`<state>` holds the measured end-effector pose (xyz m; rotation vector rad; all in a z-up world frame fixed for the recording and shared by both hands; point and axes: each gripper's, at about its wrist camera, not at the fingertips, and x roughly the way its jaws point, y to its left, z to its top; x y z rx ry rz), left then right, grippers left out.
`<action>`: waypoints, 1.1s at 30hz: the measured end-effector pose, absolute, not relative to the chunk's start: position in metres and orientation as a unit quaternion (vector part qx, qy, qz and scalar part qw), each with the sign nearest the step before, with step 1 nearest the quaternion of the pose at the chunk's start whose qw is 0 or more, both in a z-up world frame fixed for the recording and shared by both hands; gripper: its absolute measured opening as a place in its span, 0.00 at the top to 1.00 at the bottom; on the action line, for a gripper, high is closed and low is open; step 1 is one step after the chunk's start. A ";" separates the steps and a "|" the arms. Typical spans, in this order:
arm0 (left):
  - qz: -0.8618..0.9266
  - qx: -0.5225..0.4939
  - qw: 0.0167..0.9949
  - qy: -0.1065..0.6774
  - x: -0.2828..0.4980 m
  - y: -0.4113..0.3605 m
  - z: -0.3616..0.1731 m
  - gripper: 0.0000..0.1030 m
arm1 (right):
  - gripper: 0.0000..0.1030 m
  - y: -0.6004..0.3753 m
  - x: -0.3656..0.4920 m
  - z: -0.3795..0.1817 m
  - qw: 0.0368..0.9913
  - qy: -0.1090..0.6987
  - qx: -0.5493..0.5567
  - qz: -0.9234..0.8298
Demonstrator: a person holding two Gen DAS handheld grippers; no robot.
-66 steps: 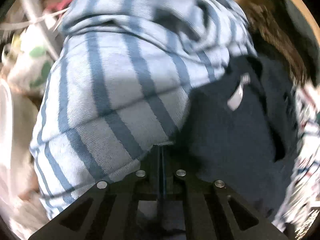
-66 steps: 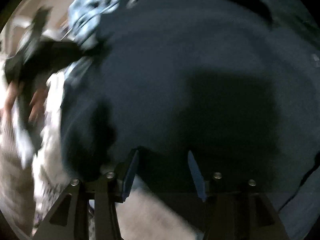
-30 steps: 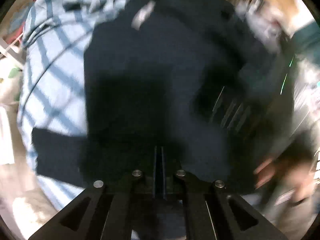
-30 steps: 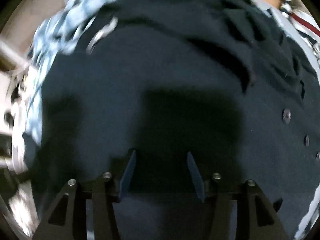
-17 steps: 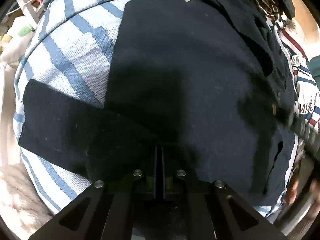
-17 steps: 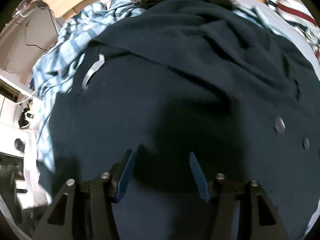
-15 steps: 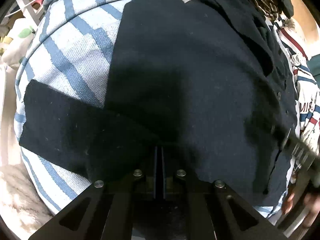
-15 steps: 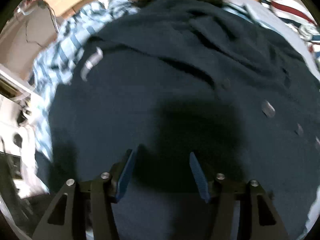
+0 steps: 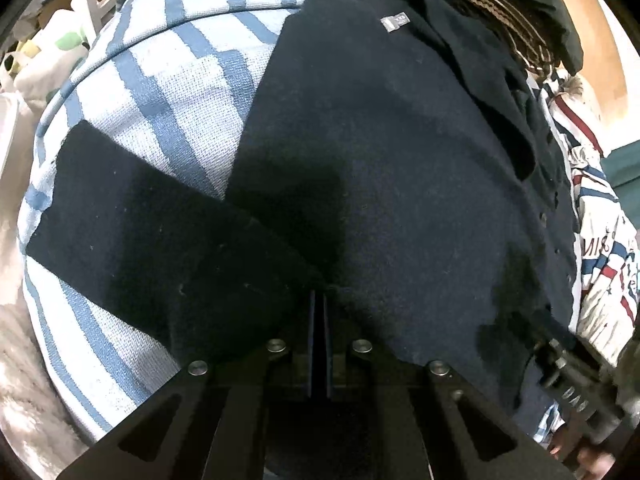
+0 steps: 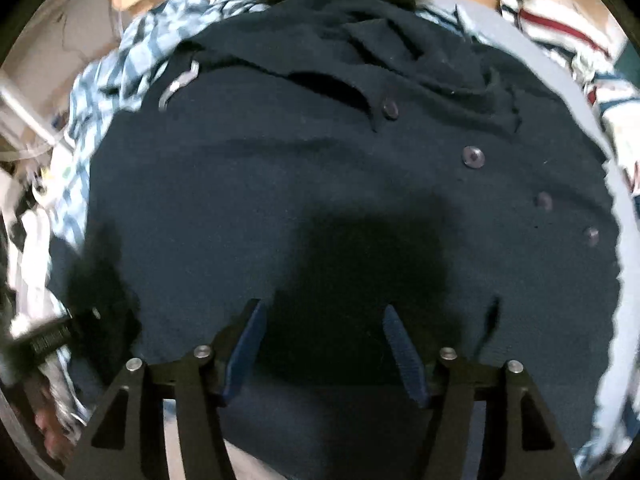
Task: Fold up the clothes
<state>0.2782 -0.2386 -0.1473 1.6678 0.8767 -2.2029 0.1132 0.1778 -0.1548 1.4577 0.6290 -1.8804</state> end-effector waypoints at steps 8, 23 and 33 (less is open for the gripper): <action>-0.764 0.561 0.126 0.293 0.300 -0.230 -0.139 0.96 | 0.27 0.160 0.104 -0.184 0.329 0.255 0.579 -0.701; -0.773 0.547 0.110 0.302 0.343 -0.222 -0.126 0.96 | 0.26 0.110 0.082 -0.166 0.328 0.259 0.576 -0.703; -0.773 0.546 0.105 0.307 0.371 -0.215 -0.116 0.96 | 0.26 0.068 0.070 -0.154 0.313 0.243 0.582 -0.710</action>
